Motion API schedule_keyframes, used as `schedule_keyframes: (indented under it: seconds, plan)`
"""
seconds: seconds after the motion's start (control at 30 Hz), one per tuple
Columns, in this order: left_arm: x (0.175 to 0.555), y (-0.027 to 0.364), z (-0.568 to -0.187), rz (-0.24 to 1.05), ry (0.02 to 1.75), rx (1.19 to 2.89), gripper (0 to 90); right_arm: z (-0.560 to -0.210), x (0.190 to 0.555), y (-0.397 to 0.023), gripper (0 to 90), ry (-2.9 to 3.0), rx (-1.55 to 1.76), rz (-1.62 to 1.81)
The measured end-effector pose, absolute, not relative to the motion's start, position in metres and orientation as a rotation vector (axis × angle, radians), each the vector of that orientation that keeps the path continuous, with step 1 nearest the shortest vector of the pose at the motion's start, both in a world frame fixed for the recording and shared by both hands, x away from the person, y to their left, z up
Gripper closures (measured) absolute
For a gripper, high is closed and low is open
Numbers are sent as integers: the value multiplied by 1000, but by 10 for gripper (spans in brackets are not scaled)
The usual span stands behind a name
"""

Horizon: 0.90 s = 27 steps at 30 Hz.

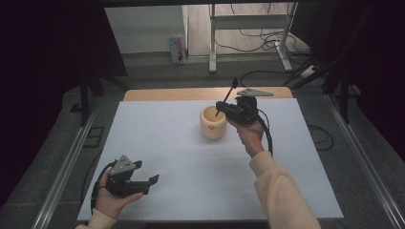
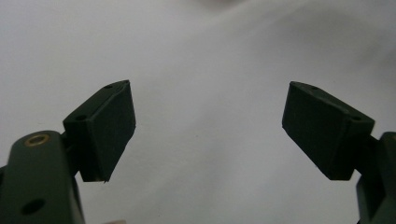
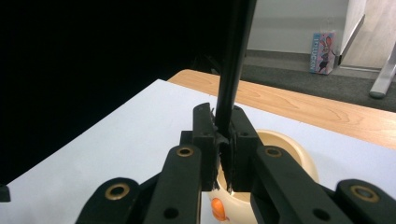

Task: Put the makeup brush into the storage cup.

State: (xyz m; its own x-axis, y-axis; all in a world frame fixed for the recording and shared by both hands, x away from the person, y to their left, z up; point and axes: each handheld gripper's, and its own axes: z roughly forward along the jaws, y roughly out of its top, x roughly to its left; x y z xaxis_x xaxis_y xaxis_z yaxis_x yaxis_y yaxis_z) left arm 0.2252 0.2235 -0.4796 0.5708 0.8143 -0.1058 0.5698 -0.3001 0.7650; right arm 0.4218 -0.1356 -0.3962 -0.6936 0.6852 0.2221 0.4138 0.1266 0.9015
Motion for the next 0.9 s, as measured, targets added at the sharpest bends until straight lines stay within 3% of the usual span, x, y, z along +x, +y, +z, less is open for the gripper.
schedule_keyframes:
  seconds: [0.9]
  plan:
    - [226, 224, -482, 396, 1123, 2019, 179, -419, 453, -121, 841, 2147, 1140, 1451]
